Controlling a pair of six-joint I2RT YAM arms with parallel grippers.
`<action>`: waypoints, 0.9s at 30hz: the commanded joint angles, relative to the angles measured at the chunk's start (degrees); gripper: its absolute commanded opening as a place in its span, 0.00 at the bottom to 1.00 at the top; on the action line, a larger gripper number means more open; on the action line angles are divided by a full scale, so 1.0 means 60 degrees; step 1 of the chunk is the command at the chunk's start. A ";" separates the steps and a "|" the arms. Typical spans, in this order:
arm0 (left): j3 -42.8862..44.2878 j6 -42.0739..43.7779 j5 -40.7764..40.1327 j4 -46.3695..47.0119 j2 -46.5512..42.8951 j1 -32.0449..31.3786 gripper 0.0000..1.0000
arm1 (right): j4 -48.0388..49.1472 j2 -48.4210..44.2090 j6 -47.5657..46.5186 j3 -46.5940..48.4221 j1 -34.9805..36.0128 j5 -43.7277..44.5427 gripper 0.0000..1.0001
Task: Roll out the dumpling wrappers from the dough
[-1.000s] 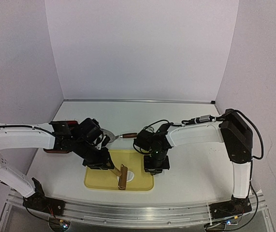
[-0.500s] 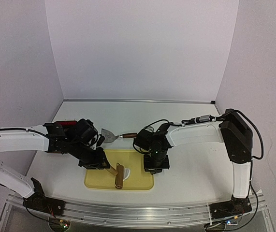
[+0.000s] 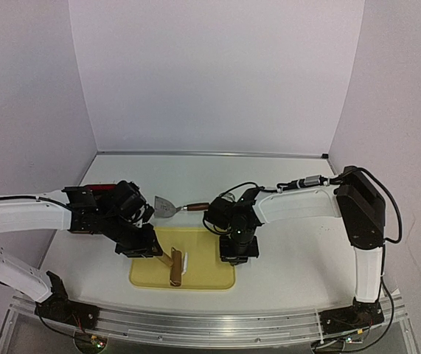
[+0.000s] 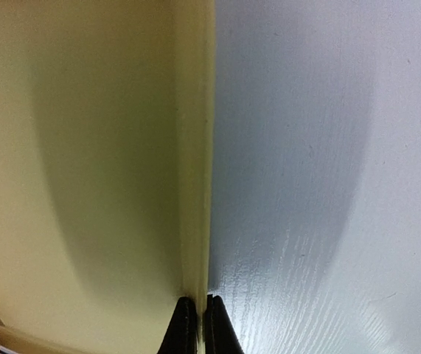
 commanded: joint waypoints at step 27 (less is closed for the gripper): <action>0.2742 0.4030 -0.0744 -0.2727 -0.0076 0.0331 0.00 | -0.1345 -0.0308 -0.2986 0.0819 -0.0235 0.1841 0.00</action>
